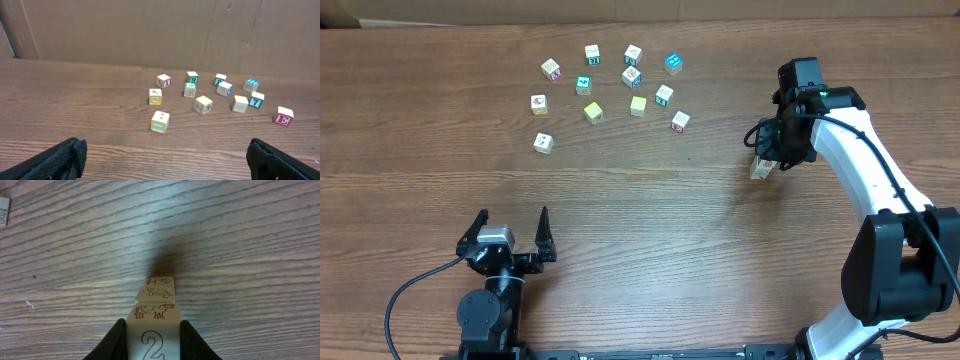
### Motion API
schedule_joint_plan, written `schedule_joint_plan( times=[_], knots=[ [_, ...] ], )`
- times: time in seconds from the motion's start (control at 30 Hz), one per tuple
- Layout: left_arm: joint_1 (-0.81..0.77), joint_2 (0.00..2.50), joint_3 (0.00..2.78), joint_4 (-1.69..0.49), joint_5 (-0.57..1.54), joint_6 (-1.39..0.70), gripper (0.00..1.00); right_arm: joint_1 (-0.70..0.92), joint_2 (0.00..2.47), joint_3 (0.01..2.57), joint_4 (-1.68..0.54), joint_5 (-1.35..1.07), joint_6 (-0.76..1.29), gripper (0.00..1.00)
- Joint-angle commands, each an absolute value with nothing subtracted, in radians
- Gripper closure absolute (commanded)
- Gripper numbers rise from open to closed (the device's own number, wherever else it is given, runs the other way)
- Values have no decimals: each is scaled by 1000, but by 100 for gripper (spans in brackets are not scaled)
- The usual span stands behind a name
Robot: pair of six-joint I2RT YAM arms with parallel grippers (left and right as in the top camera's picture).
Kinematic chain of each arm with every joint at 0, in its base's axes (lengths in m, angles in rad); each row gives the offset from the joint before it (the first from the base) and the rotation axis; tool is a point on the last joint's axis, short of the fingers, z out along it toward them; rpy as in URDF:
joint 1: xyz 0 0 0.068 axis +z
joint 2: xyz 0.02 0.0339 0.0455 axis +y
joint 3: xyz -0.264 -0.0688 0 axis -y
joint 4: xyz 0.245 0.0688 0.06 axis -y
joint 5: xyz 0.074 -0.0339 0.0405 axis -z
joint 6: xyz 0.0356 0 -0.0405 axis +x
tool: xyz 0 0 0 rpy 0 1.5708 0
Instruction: Form a tower
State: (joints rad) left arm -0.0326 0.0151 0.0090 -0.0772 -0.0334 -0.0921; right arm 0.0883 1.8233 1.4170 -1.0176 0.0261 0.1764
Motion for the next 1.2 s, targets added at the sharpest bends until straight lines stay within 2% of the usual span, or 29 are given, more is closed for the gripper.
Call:
schedule_joint_plan(
  times=[0.0,0.73,0.83,1.17],
  knots=[
    [-36,6,5,-74,-32,-64,0,91,1814,1413,-1015,33,183,75],
    [-36,6,5,-75,-32,-64,0,91,1814,1413,-1013,31,183,75],
    [-36,6,5,-75,-32,-64,0,91,1814,1413,-1011,32,183,71],
    [-36,6,5,-74,-32,-64,0,91,1814,1413,-1012,26,183,67]
  ],
)
